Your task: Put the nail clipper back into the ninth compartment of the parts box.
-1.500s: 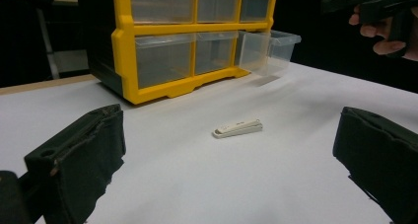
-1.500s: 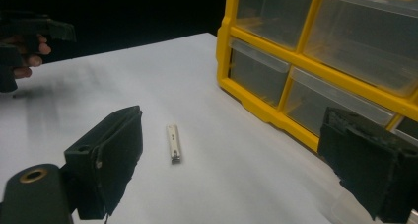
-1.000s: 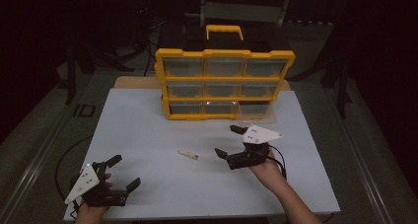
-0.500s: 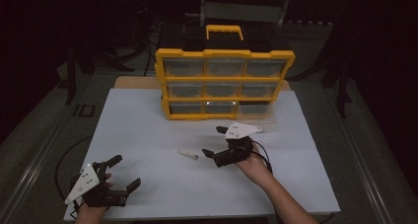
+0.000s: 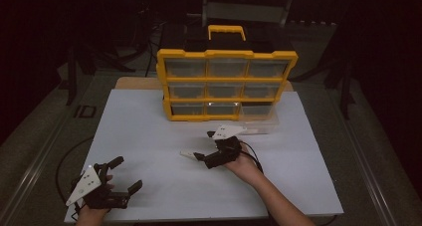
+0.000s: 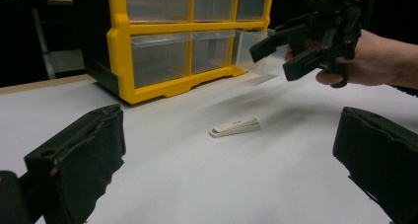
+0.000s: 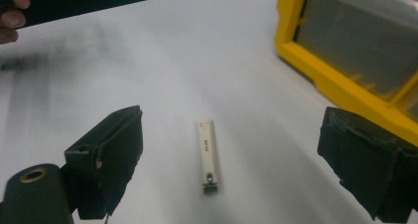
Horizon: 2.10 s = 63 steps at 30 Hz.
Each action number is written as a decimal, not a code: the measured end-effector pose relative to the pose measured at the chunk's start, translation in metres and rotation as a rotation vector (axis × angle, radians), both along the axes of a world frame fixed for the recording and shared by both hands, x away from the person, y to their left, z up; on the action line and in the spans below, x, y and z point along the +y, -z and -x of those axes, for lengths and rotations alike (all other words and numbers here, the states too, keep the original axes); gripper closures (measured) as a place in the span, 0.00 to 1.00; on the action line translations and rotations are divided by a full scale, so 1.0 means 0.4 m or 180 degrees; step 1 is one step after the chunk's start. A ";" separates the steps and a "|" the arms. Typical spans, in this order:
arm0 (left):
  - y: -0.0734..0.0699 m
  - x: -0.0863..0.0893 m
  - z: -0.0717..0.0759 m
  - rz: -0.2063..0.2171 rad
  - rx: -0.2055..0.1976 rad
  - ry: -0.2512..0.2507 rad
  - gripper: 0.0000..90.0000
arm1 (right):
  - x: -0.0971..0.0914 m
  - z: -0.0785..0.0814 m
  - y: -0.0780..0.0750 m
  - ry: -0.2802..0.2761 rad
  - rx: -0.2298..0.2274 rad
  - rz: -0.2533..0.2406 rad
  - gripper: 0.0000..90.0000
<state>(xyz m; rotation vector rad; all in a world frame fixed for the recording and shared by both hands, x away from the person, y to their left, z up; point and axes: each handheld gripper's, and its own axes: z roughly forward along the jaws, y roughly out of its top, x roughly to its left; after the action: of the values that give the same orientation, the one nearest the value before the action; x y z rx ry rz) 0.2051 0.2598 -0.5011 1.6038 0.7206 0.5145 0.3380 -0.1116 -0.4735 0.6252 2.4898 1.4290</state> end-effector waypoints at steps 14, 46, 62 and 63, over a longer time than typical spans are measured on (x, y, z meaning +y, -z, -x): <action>0.001 -0.001 -0.001 0.0003 0.0008 0.0009 0.00 | 0.053 -0.025 0.068 -0.0133 0.0176 0.0413 0.20; 0.002 0.000 -0.001 -0.0002 0.0019 0.0020 0.00 | 0.134 -0.045 0.087 -0.0395 0.0392 0.1295 0.82; 0.003 -0.001 -0.003 -0.0005 0.0023 0.0025 0.00 | 0.093 -0.053 0.064 -0.0485 0.0367 0.1277 0.86; 0.003 -0.001 -0.003 -0.0005 0.0023 0.0025 0.00 | 0.093 -0.053 0.064 -0.0485 0.0367 0.1277 0.86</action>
<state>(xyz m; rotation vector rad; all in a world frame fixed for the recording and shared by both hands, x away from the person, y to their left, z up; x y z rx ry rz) 0.2061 0.2596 -0.5023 1.6100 0.7193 0.5040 0.3592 -0.0744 -0.4993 0.4556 2.8526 0.9096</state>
